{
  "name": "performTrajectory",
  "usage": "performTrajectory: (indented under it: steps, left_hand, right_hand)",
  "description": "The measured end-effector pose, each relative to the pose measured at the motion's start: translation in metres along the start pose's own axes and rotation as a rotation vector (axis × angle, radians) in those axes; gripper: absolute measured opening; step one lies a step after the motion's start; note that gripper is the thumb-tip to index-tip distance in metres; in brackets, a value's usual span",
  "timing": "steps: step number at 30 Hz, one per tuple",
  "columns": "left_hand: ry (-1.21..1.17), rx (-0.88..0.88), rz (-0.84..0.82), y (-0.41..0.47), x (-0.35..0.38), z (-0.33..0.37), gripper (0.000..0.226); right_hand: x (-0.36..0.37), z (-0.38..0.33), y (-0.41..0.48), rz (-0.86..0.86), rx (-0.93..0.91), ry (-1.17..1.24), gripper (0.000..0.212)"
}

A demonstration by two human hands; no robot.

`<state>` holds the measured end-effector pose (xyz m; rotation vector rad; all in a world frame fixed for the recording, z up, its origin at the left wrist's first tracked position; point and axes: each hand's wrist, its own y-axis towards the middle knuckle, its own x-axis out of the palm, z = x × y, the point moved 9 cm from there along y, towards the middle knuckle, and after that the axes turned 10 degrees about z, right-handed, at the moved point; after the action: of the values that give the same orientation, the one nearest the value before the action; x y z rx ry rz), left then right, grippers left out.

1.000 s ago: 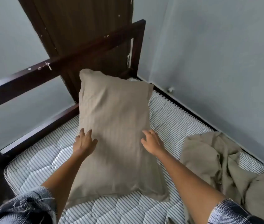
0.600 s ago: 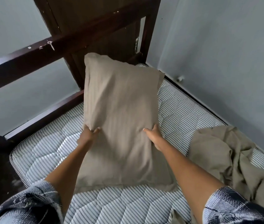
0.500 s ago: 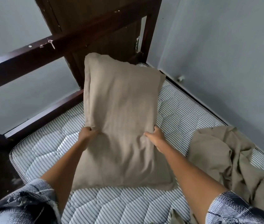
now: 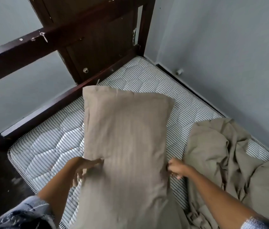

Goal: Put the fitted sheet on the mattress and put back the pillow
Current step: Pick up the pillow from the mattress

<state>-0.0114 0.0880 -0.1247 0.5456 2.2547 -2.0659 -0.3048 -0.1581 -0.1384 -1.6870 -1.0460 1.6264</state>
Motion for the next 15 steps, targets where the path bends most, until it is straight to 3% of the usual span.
performTrajectory:
  steps: [2, 3, 5, 7, 12, 15]
  left_hand:
    - [-0.321, 0.2, 0.226, 0.013, -0.005, 0.014, 0.125]
    - [-0.465, 0.266, 0.311, 0.02, -0.007, 0.015, 0.132]
    - [-0.701, 0.349, 0.332, 0.015, -0.003, 0.02, 0.108]
    - [-0.82, 0.346, 0.323, -0.001, -0.002, 0.023, 0.074]
    - [-0.913, 0.417, 0.243, -0.023, -0.014, 0.025, 0.066]
    - [-0.931, 0.463, 0.167, -0.043, -0.014, 0.03, 0.064]
  right_hand:
    - [-0.015, 0.006, 0.008, 0.345, 0.01, 0.172, 0.011]
    - [-0.01, 0.008, 0.008, 0.374, 0.059, 0.348, 0.021]
    - [0.016, 0.002, 0.013, 0.286, 0.144, 0.762, 0.043]
    - [0.024, -0.008, 0.009, 0.232, 0.194, 0.999, 0.046]
    - [0.017, -0.022, -0.021, -0.015, 0.206, 1.252, 0.053]
    - [0.004, -0.008, -0.041, 0.032, 0.175, 1.314, 0.057]
